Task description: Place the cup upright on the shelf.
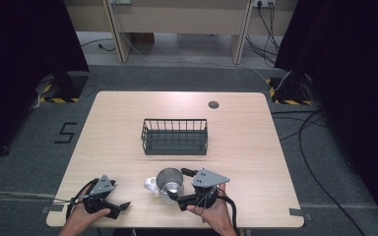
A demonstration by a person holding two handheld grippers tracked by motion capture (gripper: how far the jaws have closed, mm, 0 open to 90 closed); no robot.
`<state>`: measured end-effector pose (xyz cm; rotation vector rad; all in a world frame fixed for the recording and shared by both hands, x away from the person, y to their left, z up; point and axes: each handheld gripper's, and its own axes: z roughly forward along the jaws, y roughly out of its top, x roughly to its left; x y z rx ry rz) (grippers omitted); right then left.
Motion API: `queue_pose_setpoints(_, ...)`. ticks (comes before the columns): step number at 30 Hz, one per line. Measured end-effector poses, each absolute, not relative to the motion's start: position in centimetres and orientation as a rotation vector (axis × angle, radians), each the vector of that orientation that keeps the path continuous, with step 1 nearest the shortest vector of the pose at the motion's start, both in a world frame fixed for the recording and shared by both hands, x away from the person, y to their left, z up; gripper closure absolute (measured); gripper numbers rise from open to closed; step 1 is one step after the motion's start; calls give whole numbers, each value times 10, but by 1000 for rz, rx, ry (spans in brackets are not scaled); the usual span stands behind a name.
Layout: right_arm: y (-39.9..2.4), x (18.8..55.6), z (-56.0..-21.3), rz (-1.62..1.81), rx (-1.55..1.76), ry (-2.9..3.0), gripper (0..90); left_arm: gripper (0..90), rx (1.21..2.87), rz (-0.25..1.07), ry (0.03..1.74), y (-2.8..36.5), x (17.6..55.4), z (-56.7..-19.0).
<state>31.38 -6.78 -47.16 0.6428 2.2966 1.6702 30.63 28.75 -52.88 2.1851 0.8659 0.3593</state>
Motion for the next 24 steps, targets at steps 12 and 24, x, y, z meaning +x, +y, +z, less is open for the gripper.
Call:
queue_pose_setpoints(12,-51,321,-482,1674,629,2279,49,0,2185,359,866,288,306,-529)
queue_pose_setpoints(24,-40,327,-489,1693,629,2266,49,0,2185,359,866,288,306,-529)
